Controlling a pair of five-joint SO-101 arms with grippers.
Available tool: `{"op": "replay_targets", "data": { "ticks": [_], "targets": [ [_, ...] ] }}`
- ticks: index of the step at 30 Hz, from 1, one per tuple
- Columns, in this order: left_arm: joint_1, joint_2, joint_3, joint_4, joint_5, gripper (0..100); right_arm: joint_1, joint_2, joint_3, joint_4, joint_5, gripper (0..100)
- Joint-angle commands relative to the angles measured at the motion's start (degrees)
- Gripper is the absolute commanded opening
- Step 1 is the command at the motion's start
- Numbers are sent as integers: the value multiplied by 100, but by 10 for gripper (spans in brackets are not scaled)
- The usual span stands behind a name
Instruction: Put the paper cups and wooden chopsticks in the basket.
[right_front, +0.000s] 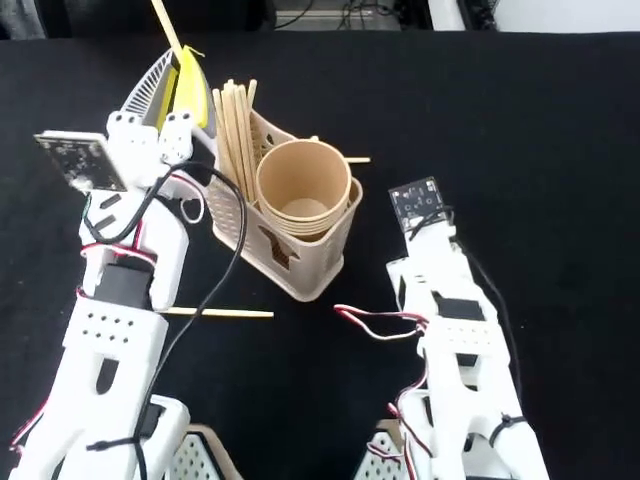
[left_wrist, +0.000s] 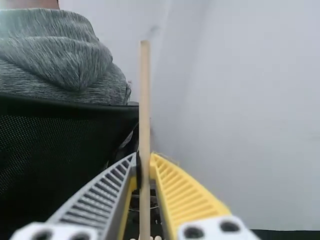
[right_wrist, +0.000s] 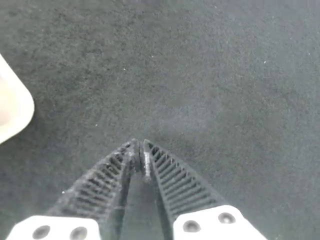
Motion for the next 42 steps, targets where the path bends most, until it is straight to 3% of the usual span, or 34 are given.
{"op": "replay_targets", "data": {
  "ticks": [1, 3, 5, 12, 16, 21, 24, 31, 42],
  "targets": [
    [-40, 18, -180, -114, 62, 30, -79, -119, -40, -132, 53, 14],
    [-13, -18, -22, 35, 62, 54, -79, -119, -40, -132, 53, 14],
    [127, -44, -57, 703, 70, 121, -79, -119, -40, -132, 53, 14],
    [145, 18, -2167, 4580, 404, 220, -79, -119, -40, -132, 53, 14],
    [-189, 18, -3222, 5873, 404, 228, -79, -110, -40, -132, 53, 14],
    [-1815, 123, -3864, 6338, 396, 227, -62, -110, -40, -132, 53, 14],
    [-2413, 774, -4127, 6567, 387, 227, -62, -110, -40, -132, 53, 14],
    [-2800, 4018, -5437, 6963, 299, 223, -53, -110, -40, -123, 53, 14],
    [-3618, 9398, -10404, 8035, 308, 223, -70, -110, -40, -123, 53, 14]
  ]
}}
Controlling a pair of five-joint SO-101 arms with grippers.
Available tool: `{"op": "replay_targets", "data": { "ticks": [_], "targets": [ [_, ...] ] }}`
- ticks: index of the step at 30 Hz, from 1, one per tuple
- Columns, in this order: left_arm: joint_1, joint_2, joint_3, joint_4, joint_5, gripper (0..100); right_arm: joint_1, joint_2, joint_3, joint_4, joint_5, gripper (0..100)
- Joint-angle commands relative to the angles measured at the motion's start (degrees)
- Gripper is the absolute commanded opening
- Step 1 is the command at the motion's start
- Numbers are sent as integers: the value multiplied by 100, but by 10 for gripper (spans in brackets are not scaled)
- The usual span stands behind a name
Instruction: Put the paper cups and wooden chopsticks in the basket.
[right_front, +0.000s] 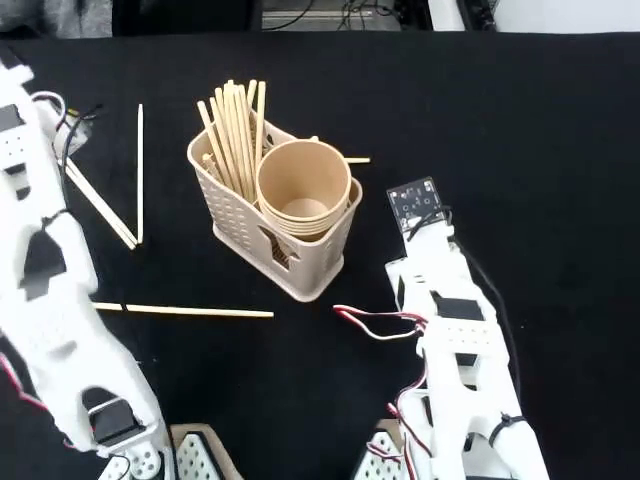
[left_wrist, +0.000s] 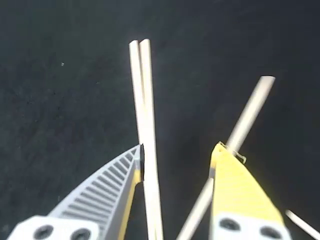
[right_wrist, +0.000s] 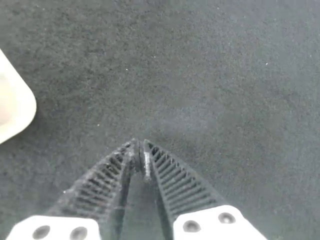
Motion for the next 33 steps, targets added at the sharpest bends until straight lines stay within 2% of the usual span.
{"op": "replay_targets", "data": {
  "ticks": [1, 7, 10, 18, 24, 33],
  "targets": [
    [-242, 1512, -2264, 396, -26, 223, -53, -110, -40, -123, 35, 14],
    [-435, 3569, -5138, 1345, -18, 223, -53, -110, -40, -123, 35, 14],
    [-418, 4237, -5965, 1732, 299, 185, -53, -110, -40, -123, 35, 14],
    [-321, 4448, -5613, 1705, 255, 24, -53, -110, -31, -123, 35, 14],
    [-259, 4352, -5947, 1996, 255, 29, -53, -110, -31, -123, 35, 14],
    [-127, 2725, -5921, 2778, 255, 29, -53, -110, -31, -123, 35, 14]
  ]
}}
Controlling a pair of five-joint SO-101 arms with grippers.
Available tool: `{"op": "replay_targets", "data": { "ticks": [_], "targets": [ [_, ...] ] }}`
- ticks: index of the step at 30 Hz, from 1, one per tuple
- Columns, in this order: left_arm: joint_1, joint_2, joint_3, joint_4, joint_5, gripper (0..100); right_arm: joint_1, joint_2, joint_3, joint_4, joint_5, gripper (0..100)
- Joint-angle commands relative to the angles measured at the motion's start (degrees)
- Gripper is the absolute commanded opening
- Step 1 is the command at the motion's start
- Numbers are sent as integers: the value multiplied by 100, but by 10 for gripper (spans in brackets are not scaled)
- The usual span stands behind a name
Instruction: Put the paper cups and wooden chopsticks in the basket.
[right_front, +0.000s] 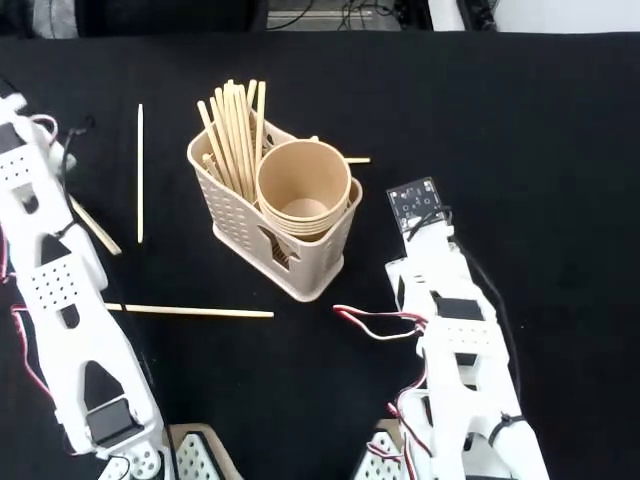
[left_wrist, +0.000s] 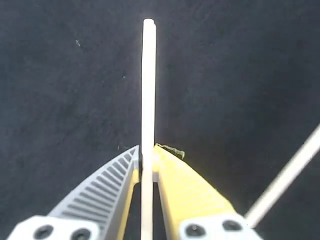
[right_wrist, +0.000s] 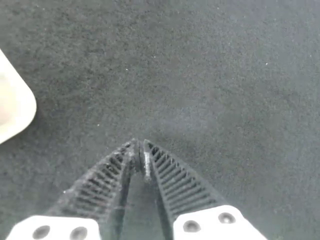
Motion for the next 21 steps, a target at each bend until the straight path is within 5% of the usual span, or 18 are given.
{"op": "replay_targets", "data": {
  "ticks": [1, 10, 21],
  "targets": [
    [163, -1064, -198, 343, 26, 29, -53, -110, -31, -123, 35, 14],
    [409, -1934, -13, 738, 26, 29, -53, -110, -31, -123, 35, 14],
    [866, -4457, 3749, 730, -563, 29, -62, -110, -31, -123, 35, 14]
  ]
}}
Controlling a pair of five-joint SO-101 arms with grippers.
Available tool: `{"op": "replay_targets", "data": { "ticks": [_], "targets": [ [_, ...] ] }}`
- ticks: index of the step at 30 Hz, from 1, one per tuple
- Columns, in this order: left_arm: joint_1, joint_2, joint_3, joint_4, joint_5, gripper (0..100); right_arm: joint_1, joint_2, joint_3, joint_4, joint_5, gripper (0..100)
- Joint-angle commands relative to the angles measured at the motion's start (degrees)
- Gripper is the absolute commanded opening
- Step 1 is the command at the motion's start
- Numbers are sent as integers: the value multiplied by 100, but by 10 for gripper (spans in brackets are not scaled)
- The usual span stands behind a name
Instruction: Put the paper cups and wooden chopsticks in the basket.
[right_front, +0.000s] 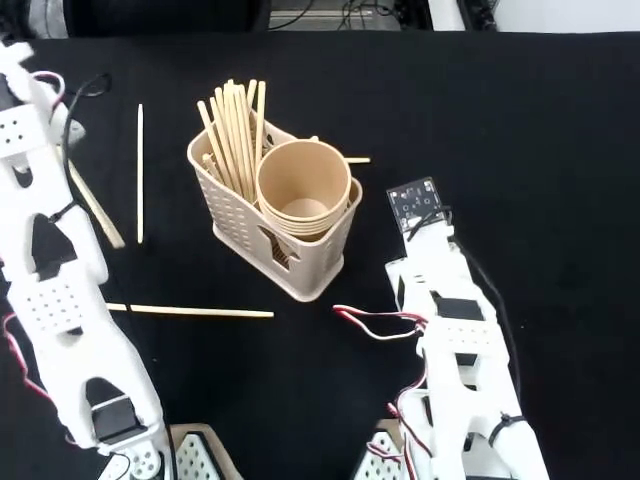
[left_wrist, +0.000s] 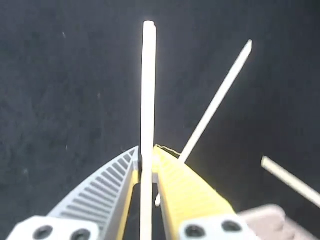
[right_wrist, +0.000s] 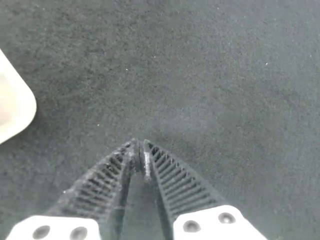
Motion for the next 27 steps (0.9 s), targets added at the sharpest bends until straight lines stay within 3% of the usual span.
{"op": "replay_targets", "data": {
  "ticks": [1, 6, 14, 22, 27],
  "targets": [
    [312, -1257, 1059, 26, -413, 29, -62, -110, -31, -123, 35, 14],
    [769, -2391, 2018, -35, -677, 30, -62, -110, -31, -123, 35, 14],
    [1235, -4220, 3820, -1187, -659, 30, -62, -110, -31, -123, 35, 14],
    [1314, -7262, 7969, -4501, -475, 29, -62, -110, -31, -123, 35, 14],
    [1323, -9011, 9640, -6470, -466, 29, -62, -110, -31, -123, 35, 14]
  ]
}}
